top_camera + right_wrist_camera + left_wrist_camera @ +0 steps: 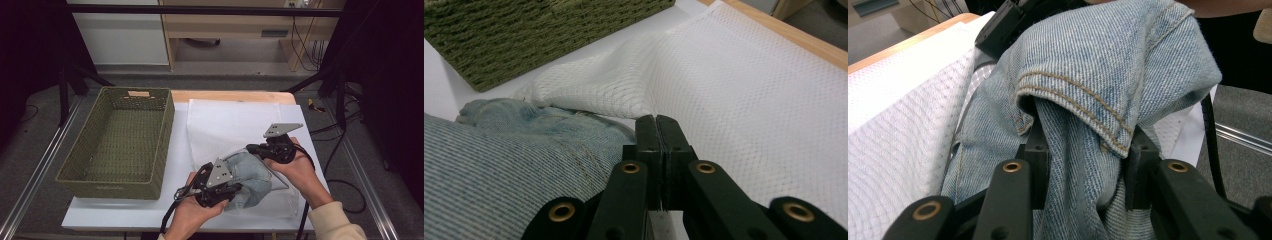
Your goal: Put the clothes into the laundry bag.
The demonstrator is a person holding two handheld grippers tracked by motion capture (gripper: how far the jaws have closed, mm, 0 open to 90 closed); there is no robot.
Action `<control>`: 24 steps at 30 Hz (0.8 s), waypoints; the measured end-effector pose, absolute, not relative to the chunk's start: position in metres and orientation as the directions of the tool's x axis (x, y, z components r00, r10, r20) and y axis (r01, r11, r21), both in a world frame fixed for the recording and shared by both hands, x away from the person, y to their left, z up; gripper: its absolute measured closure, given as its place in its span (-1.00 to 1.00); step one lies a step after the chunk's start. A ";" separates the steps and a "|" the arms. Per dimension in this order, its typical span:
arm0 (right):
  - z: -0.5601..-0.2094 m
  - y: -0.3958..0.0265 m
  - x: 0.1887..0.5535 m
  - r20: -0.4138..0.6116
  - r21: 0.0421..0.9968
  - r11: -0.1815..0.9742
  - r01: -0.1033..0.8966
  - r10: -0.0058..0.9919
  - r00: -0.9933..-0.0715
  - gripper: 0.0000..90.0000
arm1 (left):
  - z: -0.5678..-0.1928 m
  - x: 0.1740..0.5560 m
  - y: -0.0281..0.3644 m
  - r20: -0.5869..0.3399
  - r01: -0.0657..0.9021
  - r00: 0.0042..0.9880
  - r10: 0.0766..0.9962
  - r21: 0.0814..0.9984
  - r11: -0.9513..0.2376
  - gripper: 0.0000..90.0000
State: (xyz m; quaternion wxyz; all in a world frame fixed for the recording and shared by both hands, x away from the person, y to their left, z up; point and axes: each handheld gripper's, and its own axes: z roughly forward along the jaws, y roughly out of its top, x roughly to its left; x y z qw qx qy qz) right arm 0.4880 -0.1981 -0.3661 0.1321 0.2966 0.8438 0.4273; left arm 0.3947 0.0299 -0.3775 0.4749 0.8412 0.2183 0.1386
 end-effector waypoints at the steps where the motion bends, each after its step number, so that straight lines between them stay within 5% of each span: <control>1: -0.365 -0.198 0.488 0.029 0.801 0.457 0.386 0.615 -0.788 0.99 | -0.378 0.395 0.030 0.027 0.236 0.866 0.500 0.860 -0.453 0.43; 24: -0.343 -0.199 0.486 0.016 0.822 0.444 0.356 0.607 -0.794 0.99 | -0.367 0.397 0.014 0.026 0.219 0.855 0.517 0.887 -0.407 0.48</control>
